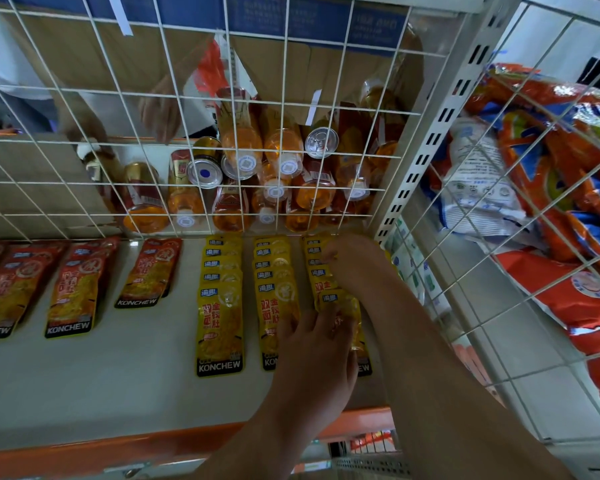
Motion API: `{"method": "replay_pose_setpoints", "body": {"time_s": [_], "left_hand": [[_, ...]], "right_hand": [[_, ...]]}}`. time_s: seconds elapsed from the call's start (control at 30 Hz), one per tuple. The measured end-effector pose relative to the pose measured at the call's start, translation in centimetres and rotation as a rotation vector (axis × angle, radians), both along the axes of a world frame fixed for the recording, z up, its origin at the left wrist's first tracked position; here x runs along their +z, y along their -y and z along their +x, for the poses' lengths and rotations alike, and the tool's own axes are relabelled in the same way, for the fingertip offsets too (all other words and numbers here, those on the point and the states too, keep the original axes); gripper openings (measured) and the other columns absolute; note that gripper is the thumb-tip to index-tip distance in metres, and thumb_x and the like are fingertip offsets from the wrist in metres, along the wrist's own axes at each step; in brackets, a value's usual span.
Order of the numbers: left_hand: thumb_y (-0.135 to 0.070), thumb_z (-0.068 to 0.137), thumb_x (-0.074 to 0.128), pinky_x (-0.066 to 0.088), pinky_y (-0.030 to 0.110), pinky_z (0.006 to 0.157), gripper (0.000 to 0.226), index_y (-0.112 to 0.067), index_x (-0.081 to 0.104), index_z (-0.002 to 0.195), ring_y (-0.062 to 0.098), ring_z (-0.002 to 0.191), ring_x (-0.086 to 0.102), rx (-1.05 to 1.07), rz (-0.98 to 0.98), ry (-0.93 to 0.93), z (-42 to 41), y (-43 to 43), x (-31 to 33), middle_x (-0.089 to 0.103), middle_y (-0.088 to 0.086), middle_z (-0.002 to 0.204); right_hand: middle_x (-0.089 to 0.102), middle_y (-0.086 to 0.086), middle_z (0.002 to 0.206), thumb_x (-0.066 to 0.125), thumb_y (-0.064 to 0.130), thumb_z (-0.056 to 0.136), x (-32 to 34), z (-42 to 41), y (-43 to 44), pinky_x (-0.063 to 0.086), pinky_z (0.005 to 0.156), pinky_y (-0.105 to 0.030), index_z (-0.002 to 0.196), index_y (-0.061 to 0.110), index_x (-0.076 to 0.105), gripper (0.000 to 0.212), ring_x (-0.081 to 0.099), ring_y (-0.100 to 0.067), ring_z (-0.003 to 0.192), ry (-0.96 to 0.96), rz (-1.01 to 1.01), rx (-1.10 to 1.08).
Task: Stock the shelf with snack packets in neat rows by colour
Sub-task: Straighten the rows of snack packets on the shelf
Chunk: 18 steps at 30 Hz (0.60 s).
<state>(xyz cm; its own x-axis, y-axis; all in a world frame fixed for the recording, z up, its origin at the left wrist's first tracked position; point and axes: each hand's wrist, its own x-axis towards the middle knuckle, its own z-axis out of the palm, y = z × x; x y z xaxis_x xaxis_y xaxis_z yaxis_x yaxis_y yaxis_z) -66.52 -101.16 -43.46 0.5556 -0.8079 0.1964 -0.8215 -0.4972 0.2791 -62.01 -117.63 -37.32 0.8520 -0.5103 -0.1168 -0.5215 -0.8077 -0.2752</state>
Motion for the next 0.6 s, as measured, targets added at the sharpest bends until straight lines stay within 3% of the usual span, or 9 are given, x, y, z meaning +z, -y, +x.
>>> {"method": "replay_pose_setpoints", "body": {"time_s": [0.1,0.27,0.43,0.6], "left_hand": [[-0.039,0.089,0.046,0.044,0.051,0.090,0.044,-0.030,0.061,0.129,0.029,0.119,0.055,-0.004,0.000,-0.003,0.0,-0.1,0.2,0.056,0.001,0.138],[-0.041,0.086,0.051,0.042,0.050,0.088,0.040,-0.033,0.066,0.122,0.030,0.118,0.054,-0.007,-0.010,-0.015,-0.1,-0.2,0.5,0.056,0.001,0.134],[-0.048,0.077,0.064,0.040,0.046,0.084,0.040,-0.033,0.068,0.113,0.030,0.106,0.058,-0.005,-0.016,-0.029,-0.1,-0.2,0.7,0.059,0.000,0.130],[-0.052,0.075,0.066,0.039,0.044,0.083,0.042,-0.033,0.068,0.112,0.029,0.105,0.058,-0.003,-0.015,-0.015,-0.1,-0.1,0.7,0.059,-0.001,0.128]], "right_hand": [[0.069,-0.003,0.103,0.052,0.010,0.090,0.1,-0.2,0.1,0.056,0.085,-0.036,0.095,0.022,0.077,0.028,0.064,-0.023,0.093,-0.035,-0.011,0.004],[0.067,0.002,0.110,0.065,0.011,0.088,-0.3,-0.2,0.5,0.056,0.088,-0.042,0.087,0.034,0.077,0.026,0.062,-0.024,0.101,0.067,0.009,-0.047],[0.071,0.003,0.096,0.062,0.010,0.087,-0.6,-0.3,1.2,0.056,0.077,-0.033,0.088,0.033,0.074,0.026,0.065,-0.016,0.087,0.034,0.066,0.029],[0.069,0.002,0.095,0.064,0.007,0.088,0.0,-0.5,1.7,0.057,0.081,-0.036,0.071,0.039,0.063,0.035,0.066,-0.017,0.088,0.010,0.087,0.036]]}}
